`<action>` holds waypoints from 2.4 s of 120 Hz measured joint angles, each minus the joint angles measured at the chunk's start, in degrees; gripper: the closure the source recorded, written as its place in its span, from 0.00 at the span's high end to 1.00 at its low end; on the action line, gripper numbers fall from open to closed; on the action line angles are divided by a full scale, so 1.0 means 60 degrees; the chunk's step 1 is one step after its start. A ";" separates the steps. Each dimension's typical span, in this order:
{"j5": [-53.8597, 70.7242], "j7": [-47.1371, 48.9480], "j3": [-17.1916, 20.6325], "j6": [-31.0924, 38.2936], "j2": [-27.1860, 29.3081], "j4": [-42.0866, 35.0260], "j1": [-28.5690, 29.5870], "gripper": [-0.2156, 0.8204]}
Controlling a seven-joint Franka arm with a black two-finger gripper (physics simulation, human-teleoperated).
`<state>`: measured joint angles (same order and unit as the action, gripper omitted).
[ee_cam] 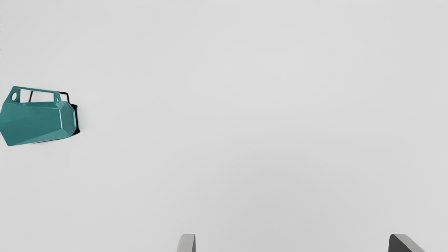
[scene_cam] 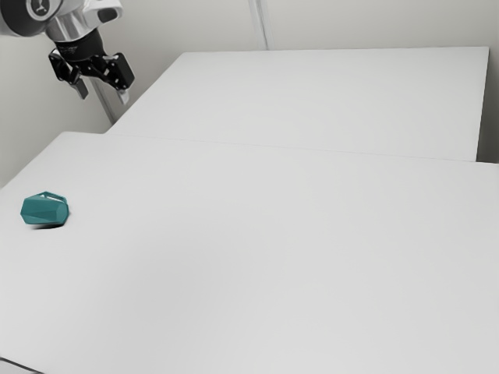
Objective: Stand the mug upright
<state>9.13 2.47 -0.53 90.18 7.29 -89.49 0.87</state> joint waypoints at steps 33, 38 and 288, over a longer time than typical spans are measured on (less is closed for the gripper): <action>-0.0177 0.0063 -0.0034 0.0418 0.0319 -0.0371 0.0823 0.79; -0.0276 0.0067 -0.0039 0.0455 0.0311 -0.0377 0.1237 0.79; -0.9546 -1.0338 -0.0092 0.0278 -1.0479 0.5998 0.9611 0.79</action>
<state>-48.15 -59.55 -1.08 91.85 -55.59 -53.50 58.54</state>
